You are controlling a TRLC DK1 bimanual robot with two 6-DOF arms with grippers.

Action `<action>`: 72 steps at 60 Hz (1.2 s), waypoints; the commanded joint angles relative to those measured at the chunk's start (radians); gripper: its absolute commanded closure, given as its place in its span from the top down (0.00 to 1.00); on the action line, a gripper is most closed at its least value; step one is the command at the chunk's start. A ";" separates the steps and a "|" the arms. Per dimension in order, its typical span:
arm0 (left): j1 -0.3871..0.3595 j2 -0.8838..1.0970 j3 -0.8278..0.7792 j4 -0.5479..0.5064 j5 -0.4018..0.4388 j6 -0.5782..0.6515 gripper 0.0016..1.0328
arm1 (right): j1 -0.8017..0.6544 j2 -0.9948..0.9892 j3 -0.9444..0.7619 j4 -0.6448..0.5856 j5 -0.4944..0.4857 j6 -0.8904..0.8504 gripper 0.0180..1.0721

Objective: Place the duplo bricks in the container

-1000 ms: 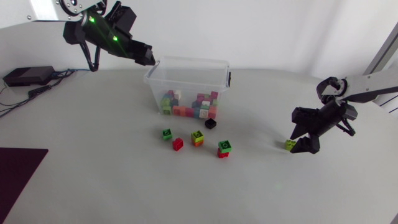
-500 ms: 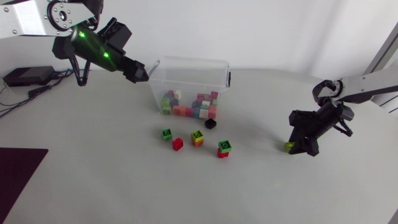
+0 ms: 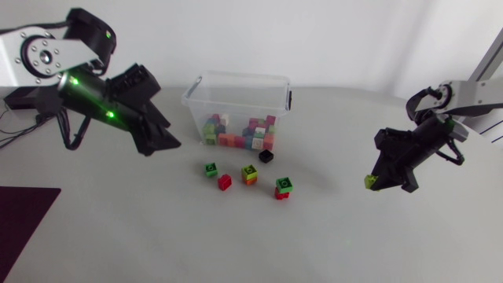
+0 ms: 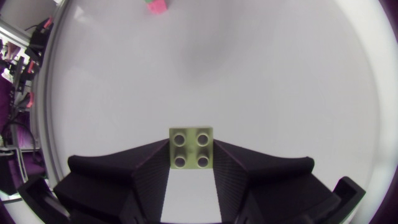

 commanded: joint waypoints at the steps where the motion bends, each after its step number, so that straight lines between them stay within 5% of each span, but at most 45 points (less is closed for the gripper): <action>1: -0.009 0.029 -0.070 -0.005 0.015 0.120 0.75 | 0.006 -0.089 -0.005 -0.059 -0.038 -0.037 0.25; 34: -0.069 0.445 -0.010 0.259 0.004 0.085 0.75 | 0.172 -0.396 0.025 -0.168 -0.271 0.225 0.25; 68: -0.083 0.608 0.054 0.435 0.004 0.043 0.74 | 0.355 -0.401 0.150 0.005 -0.341 0.544 0.26; 72: -0.083 0.617 0.054 0.453 0.004 0.043 0.65 | 0.365 -0.387 0.170 0.010 -0.346 0.560 0.26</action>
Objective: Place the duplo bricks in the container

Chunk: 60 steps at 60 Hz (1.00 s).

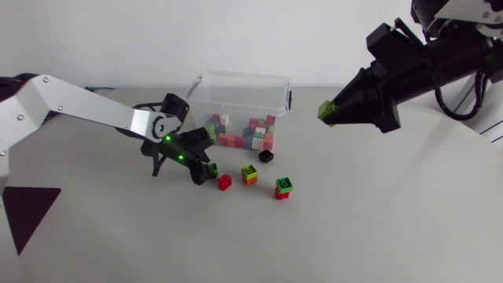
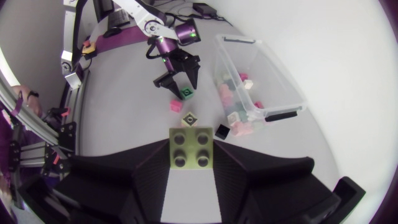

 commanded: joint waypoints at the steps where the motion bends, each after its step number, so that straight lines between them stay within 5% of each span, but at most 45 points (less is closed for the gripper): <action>1: -0.006 0.033 0.023 0.012 0.005 -0.012 0.62 | 0.017 0.034 0.037 0.011 -0.015 0.049 0.26; 7: -0.005 0.041 0.029 0.012 0.007 -0.010 0.42 | 0.030 0.057 0.063 0.040 -0.016 0.082 0.26; 20: -0.006 0.033 0.027 0.009 0.009 -0.013 0.35 | 0.049 0.109 0.074 0.195 -0.030 0.190 0.26; 60: 0.041 -0.323 0.042 -0.100 0.134 -0.173 0.34 | 0.112 0.454 0.180 0.655 0.042 0.478 0.26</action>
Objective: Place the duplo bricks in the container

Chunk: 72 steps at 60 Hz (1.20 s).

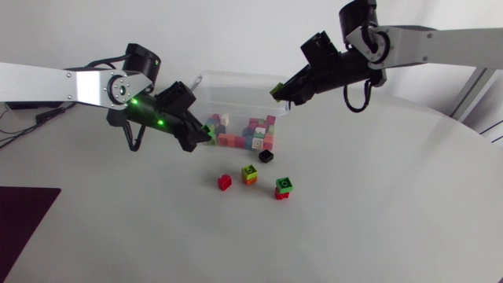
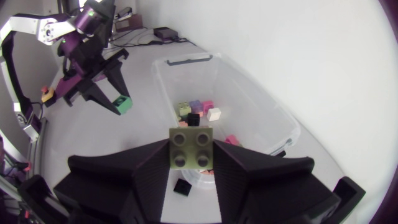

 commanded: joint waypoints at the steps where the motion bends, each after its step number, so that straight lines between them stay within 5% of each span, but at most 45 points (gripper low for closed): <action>1: 0.002 -0.038 0.036 -0.016 0.015 -0.044 0.34 | 0.018 0.057 0.048 0.047 0.012 0.059 0.26; 15: 0.000 -0.048 0.108 -0.007 0.031 -0.144 0.35 | 0.078 0.166 0.127 0.137 0.131 0.102 0.33; 21: 0.003 -0.045 0.129 0.019 0.031 -0.186 0.35 | 0.078 0.215 0.176 0.144 0.162 0.125 0.62; 22: 0.005 -0.043 0.135 0.038 0.031 -0.209 0.35 | 0.078 0.227 0.189 0.139 0.170 0.125 0.75; 24: 0.006 -0.041 0.145 0.056 0.031 -0.229 0.35 | 0.078 0.230 0.197 0.137 0.177 0.128 0.86; 28: 0.012 -0.035 0.152 0.104 0.031 -0.281 0.36 | 0.076 0.219 0.194 0.137 0.188 0.142 0.95; 42: 0.037 0.028 0.212 0.240 0.031 -0.451 0.36 | 0.076 0.075 0.074 0.141 0.205 0.153 0.95; 72: 0.003 0.233 0.342 0.346 -0.079 -0.551 0.39 | 0.082 -0.176 -0.289 -0.002 0.231 0.142 0.95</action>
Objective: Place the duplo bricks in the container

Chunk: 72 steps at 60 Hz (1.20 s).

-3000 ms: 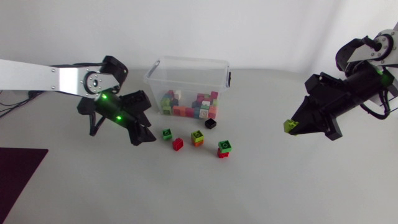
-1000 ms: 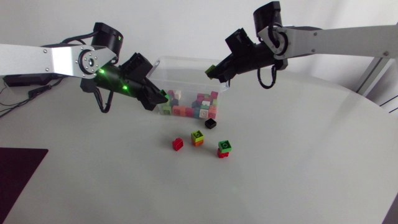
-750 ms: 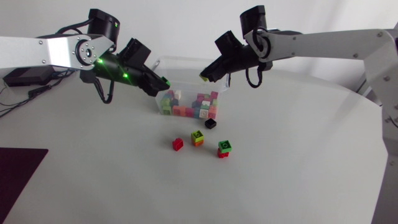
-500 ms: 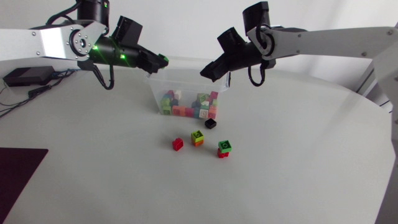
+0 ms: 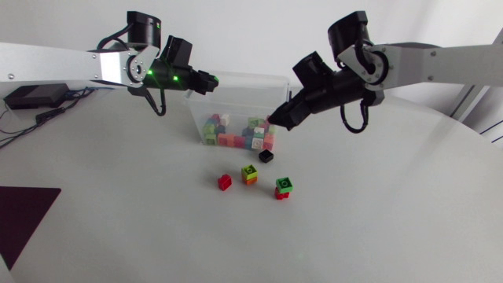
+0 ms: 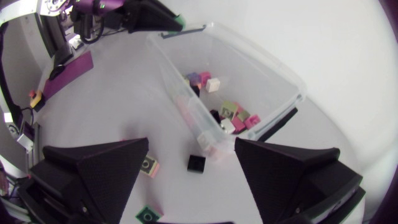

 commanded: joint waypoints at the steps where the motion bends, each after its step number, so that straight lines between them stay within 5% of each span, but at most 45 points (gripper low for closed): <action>1: -0.015 0.037 0.054 0.025 -0.009 -0.038 0.39 | 0.008 -0.051 -0.080 -0.024 0.027 0.013 0.95; 13: -0.027 0.082 0.106 0.031 -0.051 -0.043 0.41 | 0.068 -0.080 -0.155 -0.174 0.179 0.063 0.95; 28: -0.017 0.105 0.145 0.022 -0.084 -0.043 0.80 | 0.143 -0.046 -0.126 -0.288 0.312 0.188 0.95; 45: 0.006 -0.048 0.030 -0.007 -0.084 -0.010 0.85 | 0.230 0.086 -0.005 -0.429 0.383 0.358 0.95; 56: 0.017 -0.202 -0.056 -0.219 -0.061 0.097 0.85 | 0.244 0.162 0.033 -0.472 0.403 0.436 0.95; 72: 0.058 -0.386 -0.198 -0.372 -0.051 0.227 0.85 | 0.244 0.282 0.087 -0.498 0.440 0.521 0.90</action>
